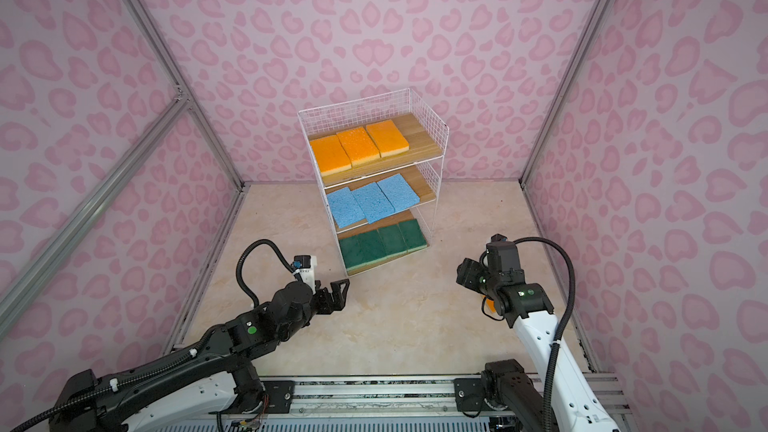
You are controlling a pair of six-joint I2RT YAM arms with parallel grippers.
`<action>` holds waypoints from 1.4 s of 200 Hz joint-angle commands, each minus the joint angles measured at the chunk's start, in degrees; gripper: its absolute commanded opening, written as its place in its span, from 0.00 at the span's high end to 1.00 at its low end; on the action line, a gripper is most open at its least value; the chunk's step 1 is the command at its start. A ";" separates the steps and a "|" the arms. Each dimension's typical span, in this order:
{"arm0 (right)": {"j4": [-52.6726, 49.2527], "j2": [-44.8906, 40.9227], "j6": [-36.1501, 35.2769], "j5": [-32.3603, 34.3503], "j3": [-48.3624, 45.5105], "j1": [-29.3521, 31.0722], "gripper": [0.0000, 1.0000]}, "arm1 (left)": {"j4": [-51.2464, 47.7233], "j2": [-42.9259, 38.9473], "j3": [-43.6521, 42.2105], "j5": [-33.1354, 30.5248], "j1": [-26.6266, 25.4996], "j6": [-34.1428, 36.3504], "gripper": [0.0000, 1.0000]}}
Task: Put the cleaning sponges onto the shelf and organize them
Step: 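Withdraw the right gripper from the shelf down toward the last orange sponge, then push the last orange sponge with the right gripper toward the left gripper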
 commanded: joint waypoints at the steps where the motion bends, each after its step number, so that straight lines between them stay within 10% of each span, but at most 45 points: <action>1: -0.73 -1.24 1.90 3.59 -3.33 -1.80 0.23 | 2.72 0.40 -0.53 0.24 0.06 -0.61 0.03; 54: 1.99 -7.15 10.30 14.74 -9.34 -3.03 0.16 | 3.46 0.77 -0.84 0.63 0.06 -0.81 0.03; 193: 25.88 2.97 14.11 -11.66 -25.04 -14.83 0.20 | 3.26 -1.11 -4.03 1.13 0.06 -2.17 0.03; 280: 35.29 4.58 21.92 -8.65 -26.21 4.24 0.23 | 3.15 -0.86 -3.66 1.39 0.06 -2.49 0.03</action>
